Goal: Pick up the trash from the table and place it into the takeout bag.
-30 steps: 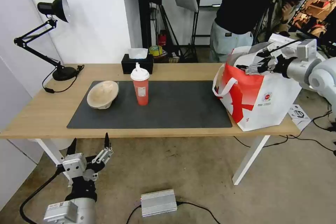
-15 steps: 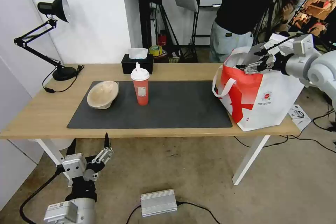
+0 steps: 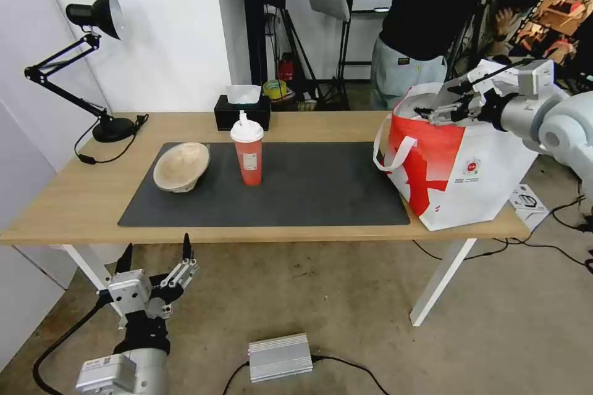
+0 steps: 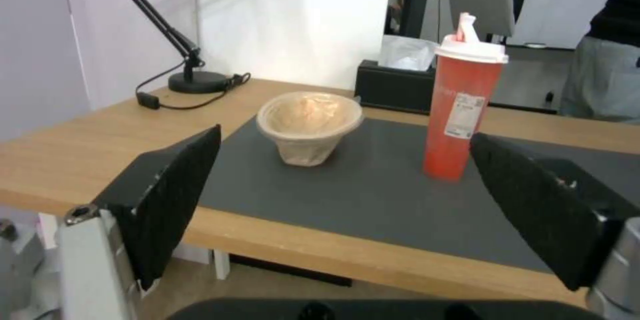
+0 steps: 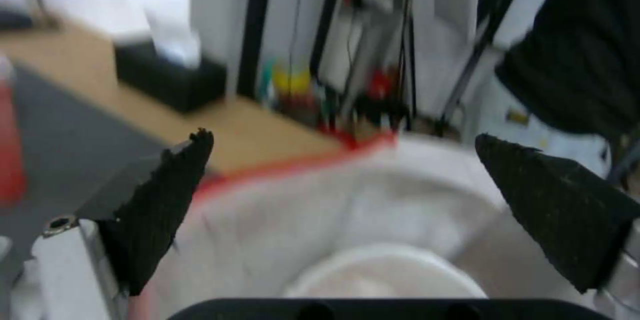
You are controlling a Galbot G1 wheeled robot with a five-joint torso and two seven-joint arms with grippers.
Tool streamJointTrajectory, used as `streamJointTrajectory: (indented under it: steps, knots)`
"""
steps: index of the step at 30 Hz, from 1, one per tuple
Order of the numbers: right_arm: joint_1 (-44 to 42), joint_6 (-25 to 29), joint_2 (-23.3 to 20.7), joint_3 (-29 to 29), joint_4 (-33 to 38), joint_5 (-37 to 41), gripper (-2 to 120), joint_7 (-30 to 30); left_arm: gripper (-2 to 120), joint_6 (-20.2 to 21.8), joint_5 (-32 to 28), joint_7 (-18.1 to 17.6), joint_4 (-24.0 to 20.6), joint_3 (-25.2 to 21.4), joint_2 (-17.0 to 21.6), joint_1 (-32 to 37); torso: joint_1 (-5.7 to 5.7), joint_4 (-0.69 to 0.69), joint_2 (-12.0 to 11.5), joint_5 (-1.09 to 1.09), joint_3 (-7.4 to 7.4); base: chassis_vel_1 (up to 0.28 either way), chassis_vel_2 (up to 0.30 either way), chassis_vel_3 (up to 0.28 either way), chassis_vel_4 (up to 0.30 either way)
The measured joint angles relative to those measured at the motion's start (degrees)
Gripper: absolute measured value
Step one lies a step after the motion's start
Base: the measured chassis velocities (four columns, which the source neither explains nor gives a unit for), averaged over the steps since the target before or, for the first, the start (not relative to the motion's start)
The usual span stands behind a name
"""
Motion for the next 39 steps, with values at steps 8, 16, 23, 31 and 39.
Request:
streamJointTrajectory:
  steps: [8, 16, 23, 31, 39]
  knots:
    - [-8.6, 10.3, 1.4, 5.0, 8.2, 2.6, 100, 12.1, 100, 0.0, -0.1, 0.0, 0.0, 0.2, -0.2, -0.1, 0.0, 0.0, 0.0, 0.0, 0.0, 0.0, 0.0, 0.0, 0.0]
    - [-21.0, 21.3, 4.7, 8.3, 17.6, -0.7, 100, 24.2, 100, 0.0, -0.1, 0.0, 0.2, 0.1, 0.1, -0.2, 0.0, 0.0, 0.0, -0.01, -0.01, 0.0, 0.0, 0.0, 0.0]
    - [-30.3, 27.7, 7.8, 9.8, 23.5, -5.8, 100, 30.2, 100, 0.0, -0.1, 0.0, 0.2, 0.0, 0.1, -0.2, 0.0, 0.0, 0.0, 0.0, 0.0, 0.0, 0.0, 0.0, 0.0]
    - [-46.1, 32.5, 13.2, 10.9, 30.9, -16.4, 100, 36.8, 100, 0.0, -0.1, -0.1, 0.2, -0.1, -0.5, -0.2, -0.01, -0.01, 0.0, 0.0, -0.01, 0.0, 0.0, 0.0, 0.0]
    - [-53.4, 33.9, 17.8, 8.6, 33.7, -19.5, 100, 39.9, 100, -0.4, 0.3, -0.1, 0.2, -0.4, -0.5, 0.0, 0.0, 0.01, 0.0, 0.0, 0.0, 0.0, 0.0, 0.0, 0.0]
